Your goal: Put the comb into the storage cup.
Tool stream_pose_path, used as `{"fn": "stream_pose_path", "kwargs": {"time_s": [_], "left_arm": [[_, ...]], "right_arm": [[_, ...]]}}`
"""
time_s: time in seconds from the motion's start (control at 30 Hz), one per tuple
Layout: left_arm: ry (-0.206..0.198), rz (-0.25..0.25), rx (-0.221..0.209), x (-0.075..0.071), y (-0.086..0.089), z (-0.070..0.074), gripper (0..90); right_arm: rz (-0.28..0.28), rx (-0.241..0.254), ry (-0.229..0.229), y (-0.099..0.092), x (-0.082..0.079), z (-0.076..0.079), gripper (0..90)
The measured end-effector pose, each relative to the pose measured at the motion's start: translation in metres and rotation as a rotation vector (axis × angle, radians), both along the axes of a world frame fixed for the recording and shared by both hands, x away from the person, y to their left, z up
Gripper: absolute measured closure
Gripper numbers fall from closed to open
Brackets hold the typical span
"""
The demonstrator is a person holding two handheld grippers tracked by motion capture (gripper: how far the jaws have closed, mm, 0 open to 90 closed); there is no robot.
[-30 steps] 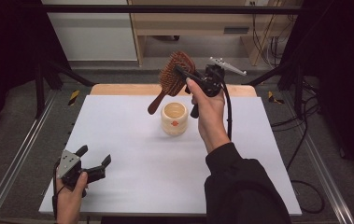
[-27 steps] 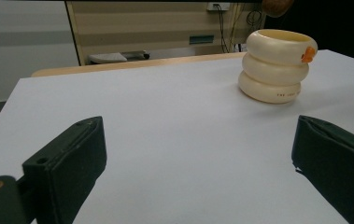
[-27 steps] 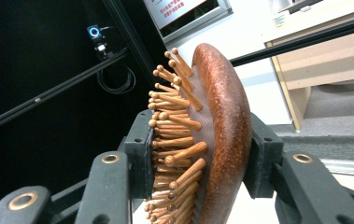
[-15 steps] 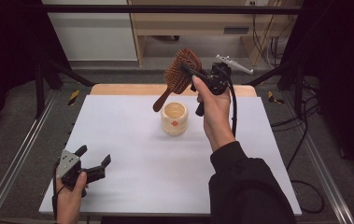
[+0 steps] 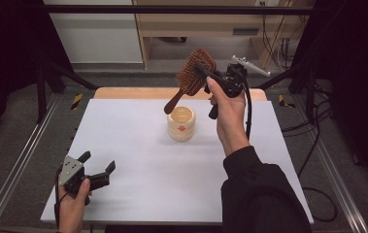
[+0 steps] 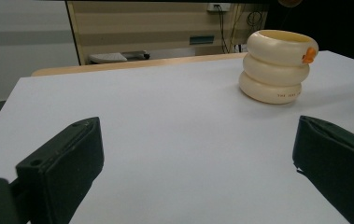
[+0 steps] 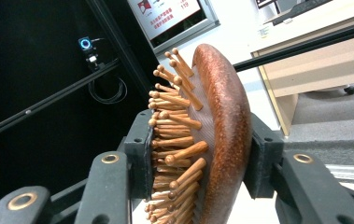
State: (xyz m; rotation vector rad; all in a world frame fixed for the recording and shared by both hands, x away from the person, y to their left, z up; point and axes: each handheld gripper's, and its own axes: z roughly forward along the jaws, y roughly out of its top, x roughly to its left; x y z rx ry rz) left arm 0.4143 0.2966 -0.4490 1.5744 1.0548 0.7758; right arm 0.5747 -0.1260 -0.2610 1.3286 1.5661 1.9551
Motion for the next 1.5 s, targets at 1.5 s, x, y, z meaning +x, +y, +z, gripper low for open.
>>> {"fn": "stream_pose_path", "kwargs": {"time_s": [1.5], "left_arm": [[0.006,-0.027,0.010,0.000,-0.002,-0.001,2.7]], "right_arm": [[-0.073,-0.031,0.010,-0.031,0.003,-0.008,53.1]]}}
